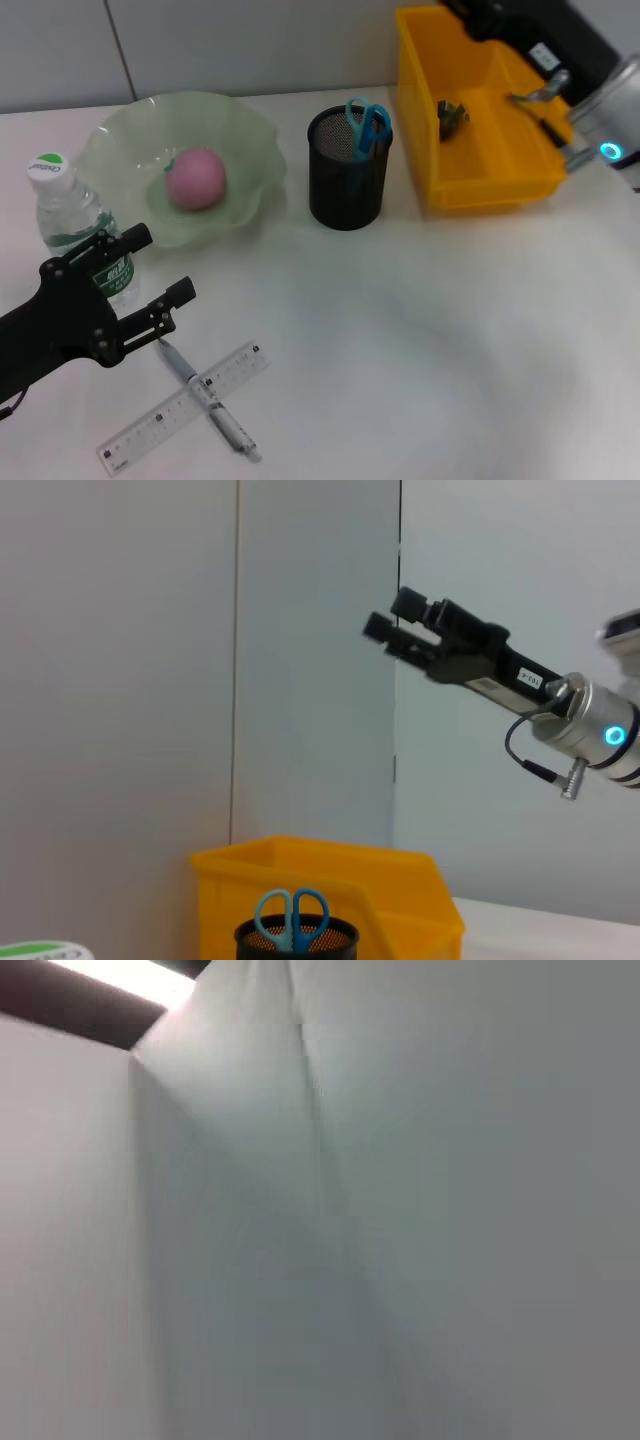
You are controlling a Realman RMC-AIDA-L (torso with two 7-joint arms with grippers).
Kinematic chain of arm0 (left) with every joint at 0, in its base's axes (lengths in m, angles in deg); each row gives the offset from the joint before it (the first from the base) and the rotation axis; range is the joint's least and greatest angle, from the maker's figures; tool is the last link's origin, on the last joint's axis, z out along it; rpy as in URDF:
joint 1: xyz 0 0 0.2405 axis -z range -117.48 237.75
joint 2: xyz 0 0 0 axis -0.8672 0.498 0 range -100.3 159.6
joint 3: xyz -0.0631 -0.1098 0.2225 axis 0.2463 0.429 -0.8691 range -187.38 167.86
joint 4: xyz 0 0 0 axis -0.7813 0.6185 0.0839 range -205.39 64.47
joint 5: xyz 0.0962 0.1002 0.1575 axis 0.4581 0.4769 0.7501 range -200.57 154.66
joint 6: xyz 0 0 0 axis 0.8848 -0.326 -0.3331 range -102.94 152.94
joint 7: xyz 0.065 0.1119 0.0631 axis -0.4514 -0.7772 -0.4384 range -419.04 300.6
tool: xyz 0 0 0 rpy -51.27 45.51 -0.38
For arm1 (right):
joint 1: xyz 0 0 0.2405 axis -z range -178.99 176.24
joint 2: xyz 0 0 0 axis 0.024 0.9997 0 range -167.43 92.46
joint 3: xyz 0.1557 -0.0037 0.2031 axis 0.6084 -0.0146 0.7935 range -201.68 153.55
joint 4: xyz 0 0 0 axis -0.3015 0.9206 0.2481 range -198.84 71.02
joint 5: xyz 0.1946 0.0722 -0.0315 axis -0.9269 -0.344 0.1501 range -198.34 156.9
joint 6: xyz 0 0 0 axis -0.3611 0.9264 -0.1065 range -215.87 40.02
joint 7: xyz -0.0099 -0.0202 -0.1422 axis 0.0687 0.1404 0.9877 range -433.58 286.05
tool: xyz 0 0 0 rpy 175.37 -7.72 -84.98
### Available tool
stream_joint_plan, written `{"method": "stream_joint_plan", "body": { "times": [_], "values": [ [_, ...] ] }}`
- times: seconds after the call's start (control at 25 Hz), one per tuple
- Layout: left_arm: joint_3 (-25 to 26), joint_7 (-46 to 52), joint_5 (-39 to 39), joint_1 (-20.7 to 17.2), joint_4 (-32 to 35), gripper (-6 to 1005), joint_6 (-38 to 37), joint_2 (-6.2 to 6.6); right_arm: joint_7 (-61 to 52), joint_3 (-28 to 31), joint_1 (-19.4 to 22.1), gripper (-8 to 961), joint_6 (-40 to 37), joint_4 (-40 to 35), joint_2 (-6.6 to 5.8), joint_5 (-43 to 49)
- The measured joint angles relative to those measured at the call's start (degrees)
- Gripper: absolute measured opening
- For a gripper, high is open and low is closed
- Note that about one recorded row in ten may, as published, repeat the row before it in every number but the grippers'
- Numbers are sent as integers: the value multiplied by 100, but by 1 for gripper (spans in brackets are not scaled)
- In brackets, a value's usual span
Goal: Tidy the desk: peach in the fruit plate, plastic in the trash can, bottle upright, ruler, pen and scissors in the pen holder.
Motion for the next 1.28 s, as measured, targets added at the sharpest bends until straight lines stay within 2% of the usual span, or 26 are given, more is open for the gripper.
{"method": "stream_joint_plan", "body": {
  "times": [0.12, 0.24, 0.4, 0.48, 0.64, 0.76, 0.84, 0.88, 0.92, 1.04, 1.08, 1.28],
  "values": [
    [0, 16, 0, -2, 31, 765, -25, 7, -1045, -87, -9, 774, -116, -224, 31, 478],
    [0, 89, 0, -9, 104, 764, -52, 10, -1978, -465, -53, 775, -153, -325, 21, 729],
    [-26, 187, 0, -24, 225, 764, -101, 4, -2353, -784, 5, 779, -352, -401, -13, 1263],
    [-45, 222, 4, -25, 272, 764, -123, -6, -2445, -719, 79, 781, -379, -431, -97, 1765],
    [-131, 531, 51, -2, 445, 763, -123, 0, -2601, -655, 169, 782, -440, -426, -380, 2767],
    [-392, 1125, 58, -45, 956, 763, -111, 2, -2642, -597, 200, 782, -448, -479, -541, 3601],
    [-713, 1644, 60, -76, 1385, 762, -84, 1, -2655, -416, 202, 782, -446, -547, -603, 4246],
    [-713, 1644, 60, -76, 1385, 762, -84, 1, -2663, -274, 205, 782, -429, -610, -616, 4633],
    [-1134, 2326, 115, -105, 1913, 762, -22, 5, -2670, -133, 209, 782, -417, -669, -620, 4941],
    [-1579, 3370, 414, -124, 2691, 762, 64, -1, -2699, 303, 244, 782, -400, -880, -621, 5730],
    [-1806, 3962, 634, -109, 3156, 762, 105, -13, -2714, 401, 253, 782, -402, -939, -621, 5850],
    [-2520, 5917, 1216, 51, 4269, 761, 252, -24, -2912, 719, 266, 783, -450, -1198, -624, 6338]
  ]
}}
